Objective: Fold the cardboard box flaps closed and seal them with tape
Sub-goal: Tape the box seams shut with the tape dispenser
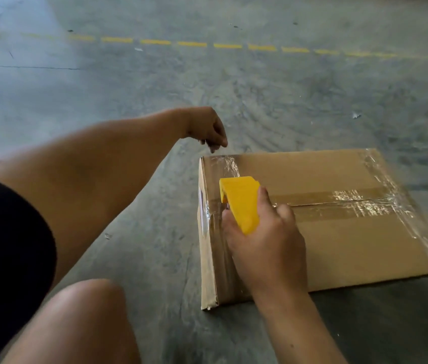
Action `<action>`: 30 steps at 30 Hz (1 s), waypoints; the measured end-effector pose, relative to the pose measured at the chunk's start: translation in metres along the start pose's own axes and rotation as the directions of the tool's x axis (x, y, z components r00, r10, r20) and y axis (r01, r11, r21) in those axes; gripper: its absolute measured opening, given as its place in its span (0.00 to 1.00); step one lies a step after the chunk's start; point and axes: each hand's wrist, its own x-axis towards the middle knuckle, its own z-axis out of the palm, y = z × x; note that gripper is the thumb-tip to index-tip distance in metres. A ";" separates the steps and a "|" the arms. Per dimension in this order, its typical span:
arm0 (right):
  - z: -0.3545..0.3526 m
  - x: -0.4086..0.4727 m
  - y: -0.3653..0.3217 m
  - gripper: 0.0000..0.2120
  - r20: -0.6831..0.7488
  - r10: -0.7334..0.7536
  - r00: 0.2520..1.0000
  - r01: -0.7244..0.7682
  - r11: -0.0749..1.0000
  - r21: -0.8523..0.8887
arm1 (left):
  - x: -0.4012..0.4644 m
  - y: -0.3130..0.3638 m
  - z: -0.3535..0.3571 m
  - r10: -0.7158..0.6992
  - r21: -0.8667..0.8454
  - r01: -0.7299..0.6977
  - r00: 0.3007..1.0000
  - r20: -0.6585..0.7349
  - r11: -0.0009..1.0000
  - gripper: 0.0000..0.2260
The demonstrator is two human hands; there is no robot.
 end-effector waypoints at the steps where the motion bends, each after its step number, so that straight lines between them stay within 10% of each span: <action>1: -0.001 0.000 -0.002 0.38 -0.004 0.003 1.000 -0.003 1.000 -0.007 | 0.001 0.002 0.001 0.012 0.020 -0.012 1.000 0.007 1.000 0.06; 25: 0.004 0.006 -0.004 0.37 0.023 0.029 0.999 -0.027 0.996 -0.083 | 0.011 -0.023 0.029 -0.026 -0.031 0.025 0.999 -0.022 0.999 0.07; 30: 0.002 0.007 -0.006 0.36 0.031 0.051 0.998 -0.047 0.992 -0.115 | 0.006 -0.016 0.032 -0.186 0.086 0.190 0.981 -0.048 0.978 0.30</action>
